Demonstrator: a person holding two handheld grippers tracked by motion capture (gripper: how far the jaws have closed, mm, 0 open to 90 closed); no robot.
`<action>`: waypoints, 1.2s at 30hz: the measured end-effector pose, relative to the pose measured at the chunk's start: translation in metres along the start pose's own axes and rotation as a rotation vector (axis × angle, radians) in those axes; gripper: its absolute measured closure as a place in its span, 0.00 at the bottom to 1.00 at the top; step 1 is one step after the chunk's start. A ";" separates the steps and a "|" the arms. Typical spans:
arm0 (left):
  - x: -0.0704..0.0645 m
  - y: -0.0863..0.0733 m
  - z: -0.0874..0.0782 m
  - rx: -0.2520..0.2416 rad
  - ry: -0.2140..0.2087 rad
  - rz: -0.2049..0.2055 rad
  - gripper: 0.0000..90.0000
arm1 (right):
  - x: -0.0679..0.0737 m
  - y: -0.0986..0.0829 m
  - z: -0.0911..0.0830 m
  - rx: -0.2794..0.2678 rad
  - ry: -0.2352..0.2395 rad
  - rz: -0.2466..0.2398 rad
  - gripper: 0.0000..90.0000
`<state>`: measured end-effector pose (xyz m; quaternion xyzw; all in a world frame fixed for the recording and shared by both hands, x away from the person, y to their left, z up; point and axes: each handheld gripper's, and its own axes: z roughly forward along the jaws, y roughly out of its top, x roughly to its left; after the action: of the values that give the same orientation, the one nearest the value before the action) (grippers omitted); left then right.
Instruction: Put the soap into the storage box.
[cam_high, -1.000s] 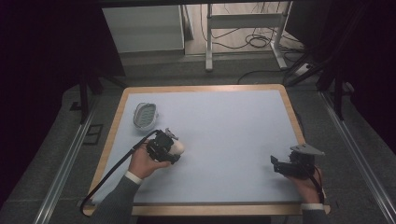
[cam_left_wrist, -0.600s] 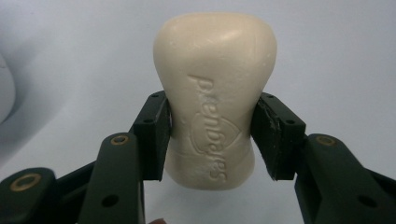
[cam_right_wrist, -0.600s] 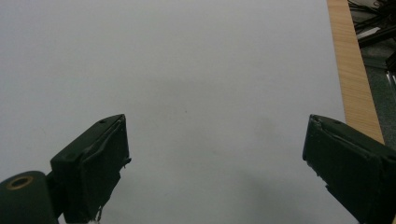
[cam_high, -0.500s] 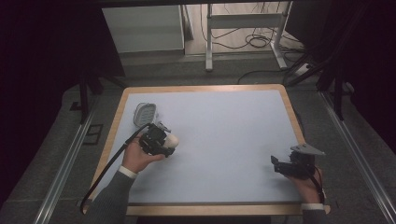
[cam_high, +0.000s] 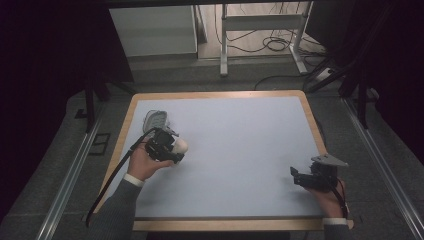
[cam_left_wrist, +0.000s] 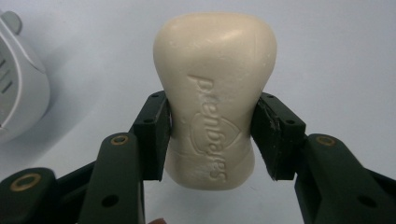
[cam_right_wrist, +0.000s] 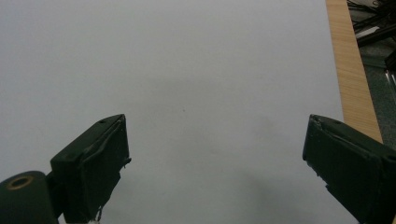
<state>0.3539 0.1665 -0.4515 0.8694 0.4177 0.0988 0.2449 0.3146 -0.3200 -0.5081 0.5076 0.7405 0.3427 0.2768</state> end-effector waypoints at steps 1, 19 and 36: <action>0.001 0.000 0.000 -0.003 0.002 -0.004 0.55 | 0.000 0.000 0.000 0.000 0.000 0.000 0.08; 0.025 0.009 -0.009 -0.023 0.032 -0.039 0.55 | -0.001 -0.001 0.001 0.003 -0.002 0.002 0.08; 0.043 0.014 -0.019 -0.033 0.060 -0.071 0.55 | -0.002 -0.001 0.000 0.004 -0.007 0.006 0.08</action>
<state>0.3833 0.1991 -0.4293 0.8464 0.4538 0.1229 0.2499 0.3149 -0.3224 -0.5089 0.5117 0.7386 0.3404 0.2771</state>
